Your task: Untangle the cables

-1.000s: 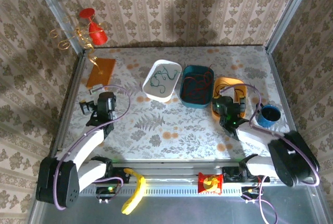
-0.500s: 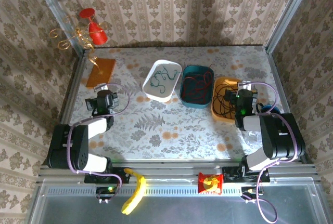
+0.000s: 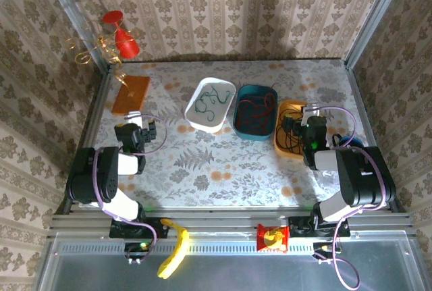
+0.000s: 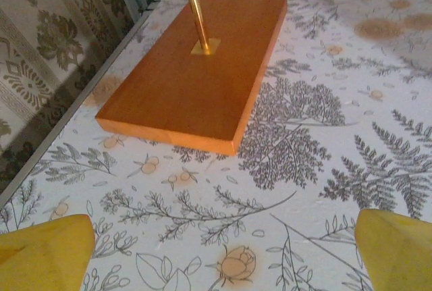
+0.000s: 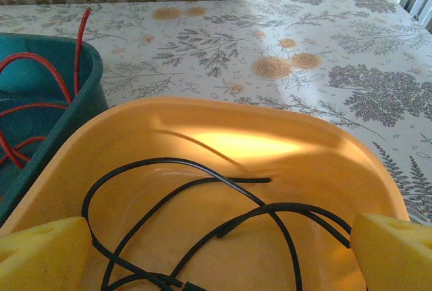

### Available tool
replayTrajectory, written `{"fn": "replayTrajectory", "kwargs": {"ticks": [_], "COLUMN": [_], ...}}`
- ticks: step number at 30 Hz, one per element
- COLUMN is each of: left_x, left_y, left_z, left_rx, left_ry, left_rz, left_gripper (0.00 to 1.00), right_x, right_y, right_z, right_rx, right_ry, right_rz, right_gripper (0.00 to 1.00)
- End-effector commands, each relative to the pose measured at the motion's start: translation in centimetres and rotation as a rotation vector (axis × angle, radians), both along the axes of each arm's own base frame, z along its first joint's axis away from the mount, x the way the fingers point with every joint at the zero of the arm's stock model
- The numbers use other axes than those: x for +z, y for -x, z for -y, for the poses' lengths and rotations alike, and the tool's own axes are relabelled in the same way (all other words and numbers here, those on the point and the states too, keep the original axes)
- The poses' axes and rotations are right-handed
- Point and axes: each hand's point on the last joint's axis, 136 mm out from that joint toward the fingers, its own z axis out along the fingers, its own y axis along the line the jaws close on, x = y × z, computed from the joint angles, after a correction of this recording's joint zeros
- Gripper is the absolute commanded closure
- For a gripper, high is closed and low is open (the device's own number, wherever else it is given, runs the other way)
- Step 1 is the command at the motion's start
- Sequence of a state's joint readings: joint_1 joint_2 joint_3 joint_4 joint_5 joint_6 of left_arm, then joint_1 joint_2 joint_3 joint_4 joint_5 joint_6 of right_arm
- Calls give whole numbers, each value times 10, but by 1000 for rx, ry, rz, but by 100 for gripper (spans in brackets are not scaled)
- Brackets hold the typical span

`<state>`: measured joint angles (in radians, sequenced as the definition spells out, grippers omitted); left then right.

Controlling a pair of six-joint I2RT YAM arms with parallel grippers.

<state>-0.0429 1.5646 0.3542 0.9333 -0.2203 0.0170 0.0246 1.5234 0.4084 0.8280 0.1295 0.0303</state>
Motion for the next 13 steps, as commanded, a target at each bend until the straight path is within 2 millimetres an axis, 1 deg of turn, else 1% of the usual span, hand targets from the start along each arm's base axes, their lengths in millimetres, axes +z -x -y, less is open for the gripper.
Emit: {"fn": "replayTrajectory", "kwargs": {"ticks": [1, 7, 12, 13], "left_x": [16, 16, 15, 16], "left_y": [-7, -7, -7, -7], "left_z": [2, 3, 3, 3], "left_rx": [-25, -26, -26, -25], "left_ry": [-1, 3, 3, 4], "left_rz": [64, 60, 58, 59], "left_gripper": [0, 0, 0, 5], "right_x": [3, 0, 3, 3], "right_y": [-2, -5, -2, -2], "right_z": [-3, -3, -4, -5], "right_rx": [9, 26, 34, 41], "right_ry": [-7, -25, -28, -29], "right_rz": [20, 2, 20, 17], "right_gripper": [0, 0, 0, 0]}}
